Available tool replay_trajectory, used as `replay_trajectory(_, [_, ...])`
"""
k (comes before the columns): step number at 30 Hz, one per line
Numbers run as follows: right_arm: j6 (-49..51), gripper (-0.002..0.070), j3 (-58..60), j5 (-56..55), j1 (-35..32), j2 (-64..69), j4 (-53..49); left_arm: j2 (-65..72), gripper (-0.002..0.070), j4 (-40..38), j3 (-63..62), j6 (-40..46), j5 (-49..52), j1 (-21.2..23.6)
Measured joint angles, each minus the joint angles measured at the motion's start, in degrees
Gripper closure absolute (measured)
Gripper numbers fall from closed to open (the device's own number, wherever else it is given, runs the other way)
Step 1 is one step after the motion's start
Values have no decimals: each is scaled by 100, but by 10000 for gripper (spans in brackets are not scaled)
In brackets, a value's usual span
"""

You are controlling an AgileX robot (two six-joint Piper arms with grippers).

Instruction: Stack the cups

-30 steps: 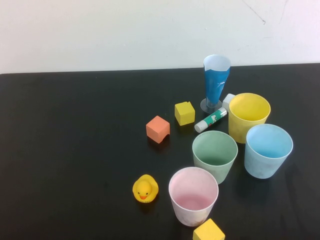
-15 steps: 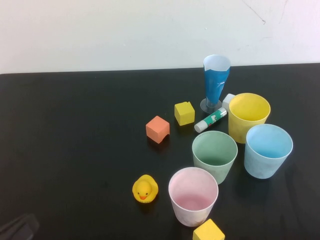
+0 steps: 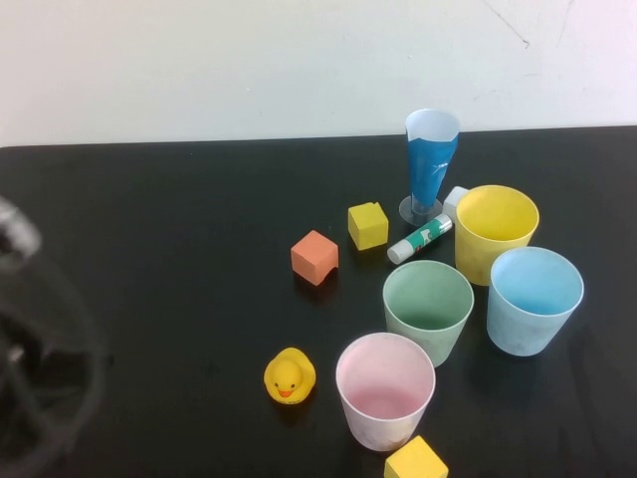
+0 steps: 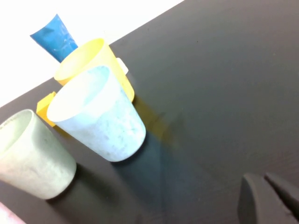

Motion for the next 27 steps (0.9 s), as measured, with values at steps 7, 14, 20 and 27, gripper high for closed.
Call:
replay_trajectory(7, [-81,679,0,0,0,0,0,1602,631,290,-800,-225,226,-845])
replay_trajectory(14, [-160,679,0,0,0,0,0,3026,286,1255,-1763,-1021,371,-2119])
replay_trajectory(20, [-210,679,0,0,0,0,0,4072,167,1531,-2589,-1344,385,-2736])
replay_trajectory(27, [-292,679,0,0,0,0,0,5122,174,1553,-3171,-1441,405,-2887])
